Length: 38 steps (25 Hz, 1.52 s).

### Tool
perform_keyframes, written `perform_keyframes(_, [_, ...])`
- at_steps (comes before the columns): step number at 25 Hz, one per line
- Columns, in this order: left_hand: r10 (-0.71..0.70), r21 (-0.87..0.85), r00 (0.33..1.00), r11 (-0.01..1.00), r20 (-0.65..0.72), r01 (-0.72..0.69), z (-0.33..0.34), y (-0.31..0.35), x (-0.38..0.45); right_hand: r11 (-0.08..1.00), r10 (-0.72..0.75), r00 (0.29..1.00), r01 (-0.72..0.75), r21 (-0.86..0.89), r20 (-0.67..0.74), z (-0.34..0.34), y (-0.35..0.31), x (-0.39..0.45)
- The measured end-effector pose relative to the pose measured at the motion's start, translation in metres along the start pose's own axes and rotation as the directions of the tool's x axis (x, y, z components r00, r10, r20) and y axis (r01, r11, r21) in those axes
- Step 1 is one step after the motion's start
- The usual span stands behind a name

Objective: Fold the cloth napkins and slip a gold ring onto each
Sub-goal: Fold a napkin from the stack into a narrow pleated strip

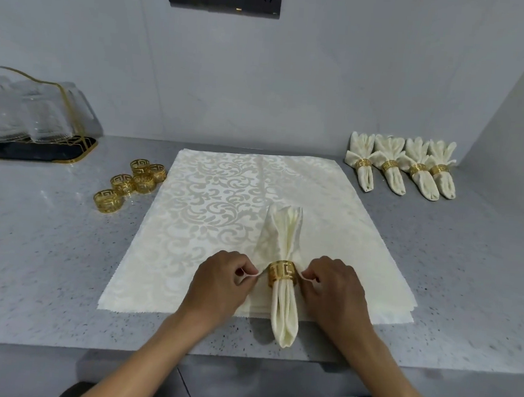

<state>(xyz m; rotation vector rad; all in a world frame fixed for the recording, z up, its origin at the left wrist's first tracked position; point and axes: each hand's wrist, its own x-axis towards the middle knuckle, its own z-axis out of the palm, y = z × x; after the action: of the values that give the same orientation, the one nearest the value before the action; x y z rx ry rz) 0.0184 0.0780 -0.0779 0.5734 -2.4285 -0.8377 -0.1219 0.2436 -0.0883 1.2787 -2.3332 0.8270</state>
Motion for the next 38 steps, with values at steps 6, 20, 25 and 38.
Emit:
perform_keyframes(6, [0.105,0.046,0.988,0.993,0.110,-0.110,-0.018,0.008,0.005,0.997,0.007,0.998,-0.011,0.076,0.060,-0.021,-0.006,0.007])
perform_keyframes(20, [0.130,0.245,0.987,0.964,-0.099,-0.103,-0.050,-0.017,0.031,0.932,0.068,0.998,-0.068,-0.357,-0.014,-0.033,0.029,0.038])
perform_keyframes(25, [0.175,0.135,0.971,0.971,0.163,-0.197,-0.007,0.012,0.005,0.949,0.235,0.961,-0.260,-0.180,-0.148,-0.020,-0.032,0.006])
perform_keyframes(38, [0.164,0.082,0.955,0.979,0.246,-0.189,0.015,0.025,0.014,0.920,0.293,0.953,-0.258,-0.295,0.079,-0.006,-0.034,0.015])
